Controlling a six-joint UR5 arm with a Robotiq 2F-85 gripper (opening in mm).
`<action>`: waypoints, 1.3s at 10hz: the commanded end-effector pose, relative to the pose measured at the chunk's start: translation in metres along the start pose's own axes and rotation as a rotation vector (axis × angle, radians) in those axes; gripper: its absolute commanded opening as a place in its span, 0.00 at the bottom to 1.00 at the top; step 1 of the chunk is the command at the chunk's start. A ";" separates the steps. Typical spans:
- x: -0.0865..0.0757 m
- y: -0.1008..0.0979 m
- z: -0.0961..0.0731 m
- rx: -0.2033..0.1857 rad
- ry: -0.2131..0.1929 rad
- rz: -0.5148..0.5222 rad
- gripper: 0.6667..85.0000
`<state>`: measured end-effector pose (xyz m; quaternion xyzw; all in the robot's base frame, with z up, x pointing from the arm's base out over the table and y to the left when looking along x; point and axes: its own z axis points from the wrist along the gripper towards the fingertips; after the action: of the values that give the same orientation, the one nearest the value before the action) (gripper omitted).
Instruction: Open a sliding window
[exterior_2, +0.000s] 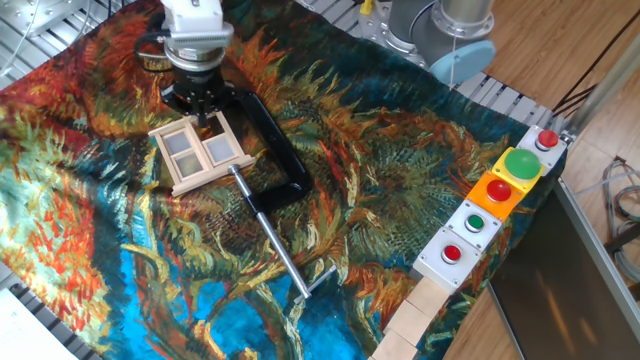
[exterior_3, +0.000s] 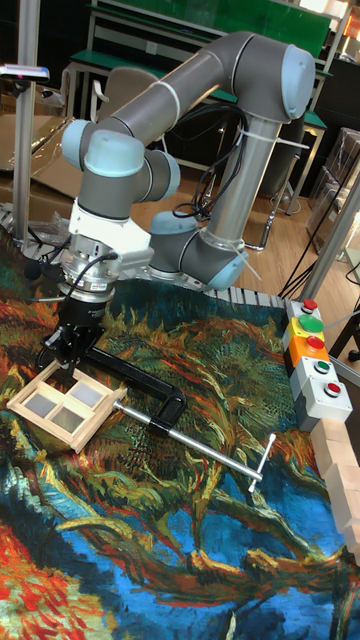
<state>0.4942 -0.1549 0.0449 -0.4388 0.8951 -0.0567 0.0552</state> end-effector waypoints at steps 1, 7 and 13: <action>-0.027 0.014 -0.005 -0.024 -0.053 0.088 0.01; -0.044 0.027 -0.015 0.026 0.031 0.018 0.01; -0.104 0.070 -0.041 -0.039 0.008 0.137 0.01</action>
<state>0.4969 -0.0552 0.0666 -0.3983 0.9146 -0.0479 0.0509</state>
